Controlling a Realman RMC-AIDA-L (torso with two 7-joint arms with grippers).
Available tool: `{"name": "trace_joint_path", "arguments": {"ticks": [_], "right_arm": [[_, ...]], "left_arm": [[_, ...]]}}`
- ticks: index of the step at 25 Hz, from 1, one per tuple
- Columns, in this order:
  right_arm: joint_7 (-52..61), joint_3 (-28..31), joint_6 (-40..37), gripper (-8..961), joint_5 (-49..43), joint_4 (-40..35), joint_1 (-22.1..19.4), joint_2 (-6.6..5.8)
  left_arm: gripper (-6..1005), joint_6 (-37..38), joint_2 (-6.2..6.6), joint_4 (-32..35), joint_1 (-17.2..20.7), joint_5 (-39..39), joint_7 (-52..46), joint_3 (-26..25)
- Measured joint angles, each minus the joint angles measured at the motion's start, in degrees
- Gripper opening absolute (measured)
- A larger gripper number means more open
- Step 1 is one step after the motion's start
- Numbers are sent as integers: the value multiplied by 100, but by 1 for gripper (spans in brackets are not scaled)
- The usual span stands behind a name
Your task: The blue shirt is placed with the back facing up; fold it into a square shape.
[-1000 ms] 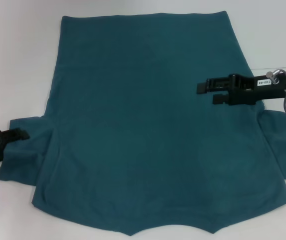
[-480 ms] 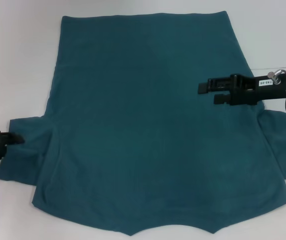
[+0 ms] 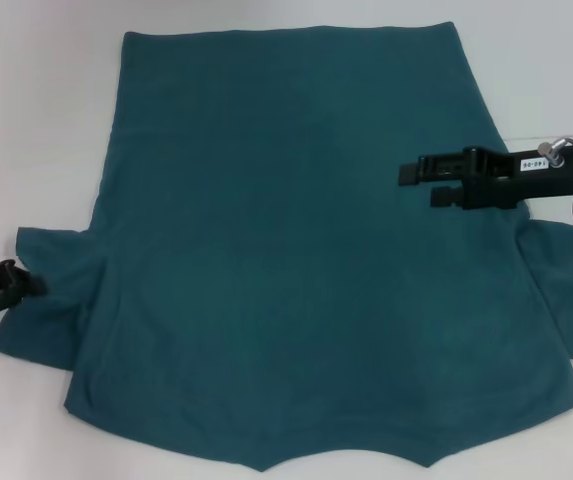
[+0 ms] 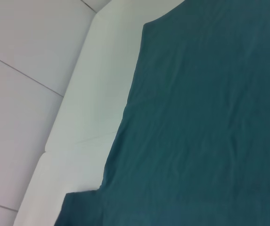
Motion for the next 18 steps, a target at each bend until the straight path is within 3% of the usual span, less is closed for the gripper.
{"name": "trace_joint_path", "arguments": {"ticks": [5,11,18], "right_arm": [[-2,-1,-9,806,-9,-1,-29,1],[-2,-1,-15,807,-13,-1,-43,1],[-3,-1,-13,807,-15,-1,-42,1]], "left_arm": [[3,270,-85,799,0,336,390,461],[3,241,-280,1569,24,1203,233,734],[2,52,-247,1753,28,1631,-182,674]]}}
